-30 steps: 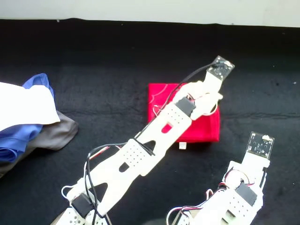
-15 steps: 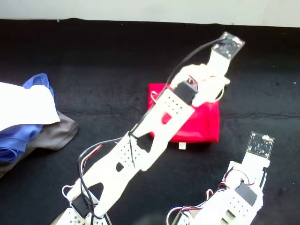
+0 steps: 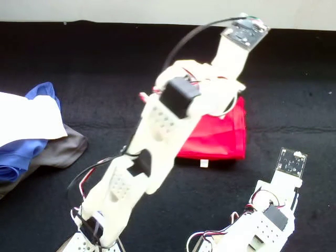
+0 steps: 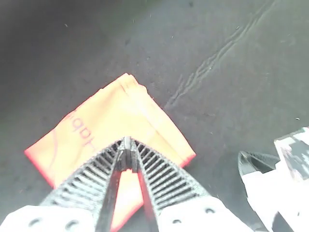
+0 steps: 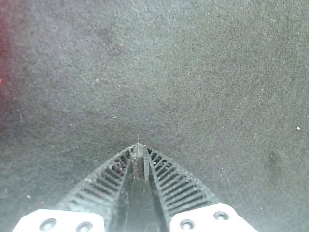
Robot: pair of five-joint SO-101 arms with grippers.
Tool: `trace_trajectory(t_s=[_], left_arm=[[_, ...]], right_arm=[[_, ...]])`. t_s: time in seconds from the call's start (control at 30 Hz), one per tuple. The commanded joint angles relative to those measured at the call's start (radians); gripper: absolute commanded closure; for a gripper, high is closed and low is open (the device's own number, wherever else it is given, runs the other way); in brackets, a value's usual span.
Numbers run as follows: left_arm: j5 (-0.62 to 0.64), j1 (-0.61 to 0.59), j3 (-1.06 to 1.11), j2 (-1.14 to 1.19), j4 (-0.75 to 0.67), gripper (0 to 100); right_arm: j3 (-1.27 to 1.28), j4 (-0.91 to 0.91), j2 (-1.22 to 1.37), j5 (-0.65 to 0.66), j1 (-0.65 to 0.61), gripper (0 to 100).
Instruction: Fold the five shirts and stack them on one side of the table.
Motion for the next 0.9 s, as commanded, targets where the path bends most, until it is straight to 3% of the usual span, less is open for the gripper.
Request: trace_trajectory(t_s=[0.0,0.27,0.37,0.63,0.87], left_arm=[[-0.008,-0.053,-0.03,-0.16,0.026,99],[-0.008,-0.266,-0.018,-0.397,0.032,99],[-0.006,-0.314,0.091,-0.487,0.032,99],[-0.006,-0.343,0.615,-0.82,0.028,99],[-0.008,-0.401,1.248,-0.961,0.025,99]], right_arm=[[0.074,0.005,-0.016,0.005,-0.012,99.3],[0.074,0.005,-0.016,0.005,-0.012,99.3],[0.074,0.005,-0.016,0.005,-0.012,99.3],[0.074,0.005,-0.016,0.005,-0.012,99.3],[0.074,0.005,-0.016,0.005,-0.012,99.3]])
